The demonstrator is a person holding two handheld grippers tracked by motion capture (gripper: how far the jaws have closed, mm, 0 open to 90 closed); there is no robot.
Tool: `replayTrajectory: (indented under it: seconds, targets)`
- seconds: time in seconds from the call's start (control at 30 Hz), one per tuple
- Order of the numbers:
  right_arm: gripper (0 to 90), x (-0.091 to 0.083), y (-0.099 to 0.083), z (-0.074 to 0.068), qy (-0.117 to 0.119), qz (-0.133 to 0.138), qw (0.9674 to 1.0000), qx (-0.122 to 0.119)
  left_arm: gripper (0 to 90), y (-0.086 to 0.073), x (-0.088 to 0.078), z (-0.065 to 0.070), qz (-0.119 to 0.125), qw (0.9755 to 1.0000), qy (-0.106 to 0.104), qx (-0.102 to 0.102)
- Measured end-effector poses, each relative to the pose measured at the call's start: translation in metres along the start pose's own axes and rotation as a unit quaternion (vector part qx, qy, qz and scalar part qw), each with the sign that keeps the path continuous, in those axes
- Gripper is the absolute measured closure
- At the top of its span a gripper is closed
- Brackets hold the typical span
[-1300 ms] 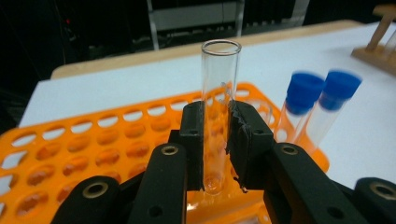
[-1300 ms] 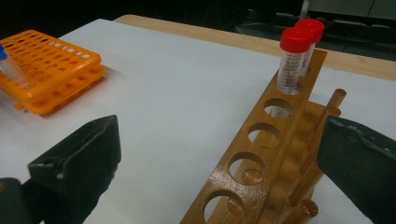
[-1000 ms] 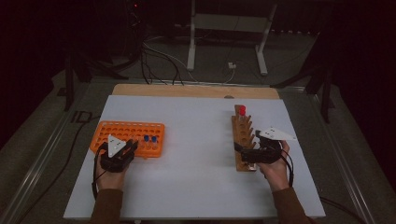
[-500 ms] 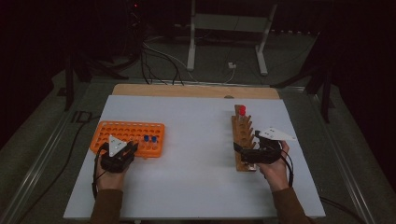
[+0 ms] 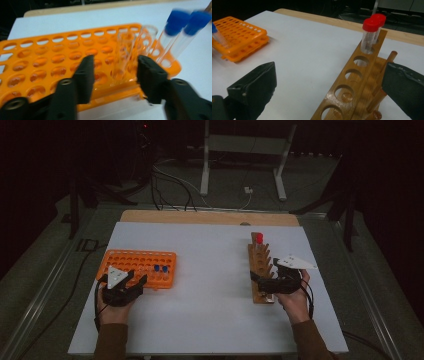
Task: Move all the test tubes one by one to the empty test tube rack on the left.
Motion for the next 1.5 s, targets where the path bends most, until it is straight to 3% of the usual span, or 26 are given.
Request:
replayTrajectory:
  seconds: [0.13,0.27,0.47,0.63,0.77,0.97,1.1,1.27,1.37,1.5]
  targets:
    - [0.3,0.0,0.008,0.002,0.002,0.003,1.0,-0.003,17.6,0.004,-0.003,0.005,0.012,0.9999,-0.007,-0.001]
    - [0.4,0.005,0.015,0.009,-0.004,-0.004,1.0,-0.004,1.5,0.009,-0.007,0.009,0.025,0.9995,-0.015,-0.006]
    - [0.9,0.021,0.026,0.023,-0.02,-0.013,0.9997,-0.002,0.3,0.016,-0.015,0.013,0.049,0.9986,-0.021,-0.002]
    - [8.7,0.041,0.029,0.037,-0.042,-0.023,0.9988,0.01,0.4,0.019,-0.018,0.013,0.063,0.9979,-0.017,-0.004]
    - [20.5,0.054,0.029,0.046,-0.059,-0.033,0.9975,0.017,0.7,0.018,-0.017,0.014,0.063,0.9978,-0.019,-0.008]
    - [45.5,0.068,0.028,0.054,-0.081,-0.04,0.9955,0.026,0.7,0.018,-0.017,0.016,0.066,0.9976,-0.018,-0.009]
    - [51.8,0.075,0.028,0.054,-0.086,-0.051,0.9948,0.021,0.7,0.018,-0.016,0.015,0.065,0.9977,-0.017,-0.011]
    - [64.6,0.079,0.027,0.058,-0.09,-0.053,0.9937,0.041,0.7,0.017,-0.016,0.015,0.065,0.9977,-0.017,-0.011]
    - [71.8,0.081,0.023,0.058,-0.092,-0.059,0.9933,0.038,0.7,0.017,-0.016,0.015,0.064,0.9978,-0.017,-0.011]
    - [74.5,0.079,0.024,0.058,-0.09,-0.051,0.9938,0.042,0.7,0.017,-0.016,0.014,0.064,0.9978,-0.017,-0.012]
Point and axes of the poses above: each handheld gripper's, and its own axes: x roughly forward along the jaws, y roughly out of its top, z roughly to its right, the point moved 6 cm from there along x, roughly forward along the jaws
